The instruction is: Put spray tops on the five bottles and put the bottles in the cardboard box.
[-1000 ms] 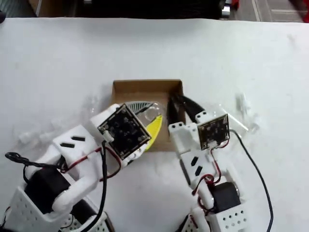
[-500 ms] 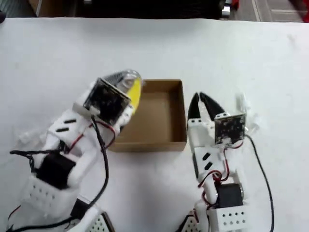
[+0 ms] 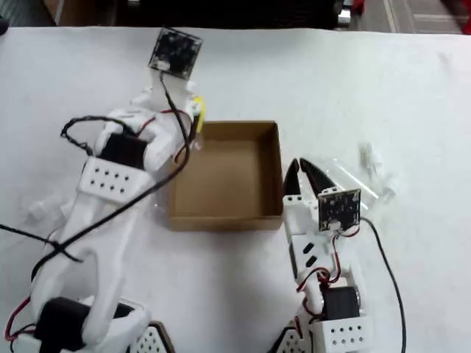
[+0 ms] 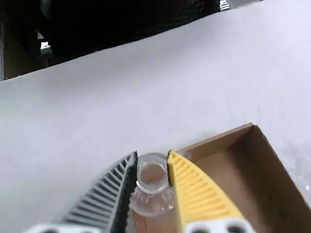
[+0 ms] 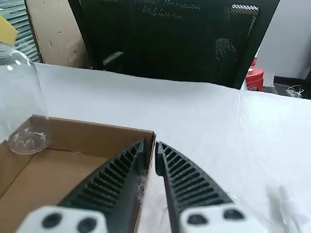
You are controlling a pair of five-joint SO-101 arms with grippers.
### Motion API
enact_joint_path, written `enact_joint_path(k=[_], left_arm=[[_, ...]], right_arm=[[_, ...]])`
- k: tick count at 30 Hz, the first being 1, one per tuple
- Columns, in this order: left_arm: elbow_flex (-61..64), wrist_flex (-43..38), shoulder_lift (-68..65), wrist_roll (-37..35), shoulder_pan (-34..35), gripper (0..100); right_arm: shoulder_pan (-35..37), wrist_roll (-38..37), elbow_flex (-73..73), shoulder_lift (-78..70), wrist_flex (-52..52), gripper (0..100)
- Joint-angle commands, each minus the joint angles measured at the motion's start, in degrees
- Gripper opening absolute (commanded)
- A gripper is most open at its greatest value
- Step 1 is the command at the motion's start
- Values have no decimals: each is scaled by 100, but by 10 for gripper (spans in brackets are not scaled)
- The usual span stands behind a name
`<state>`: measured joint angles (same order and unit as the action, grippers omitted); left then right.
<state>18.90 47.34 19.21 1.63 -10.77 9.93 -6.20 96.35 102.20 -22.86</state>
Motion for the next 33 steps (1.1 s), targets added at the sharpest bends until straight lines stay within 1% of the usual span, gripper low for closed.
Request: enact_joint_path(k=[1,3,8,11,20,27,29,31,33], left_arm=[[-519,-211,-338,-290,110,20],[-527,-273,-593,-290,189,20],[-536,-308,-1015,-308,145,21],[-422,-536,-1068,-316,136,21],[422,-1574,-1042,-316,136,21],[510,-1503,-1042,-325,101,25],[466,-1363,-1042,-325,101,60],[457,-1240,-1042,-396,101,141],[457,-1143,-1042,-659,154,216]], right_arm=[[-31,-70,44,40,154,17],[-13,-70,44,40,145,18],[-13,-70,44,40,136,20],[-13,-70,44,31,136,20],[-13,-70,44,4,136,21],[-13,-70,44,4,136,21],[-13,-70,44,4,136,21],[-13,-70,44,4,136,21],[-4,-70,44,4,136,21]])
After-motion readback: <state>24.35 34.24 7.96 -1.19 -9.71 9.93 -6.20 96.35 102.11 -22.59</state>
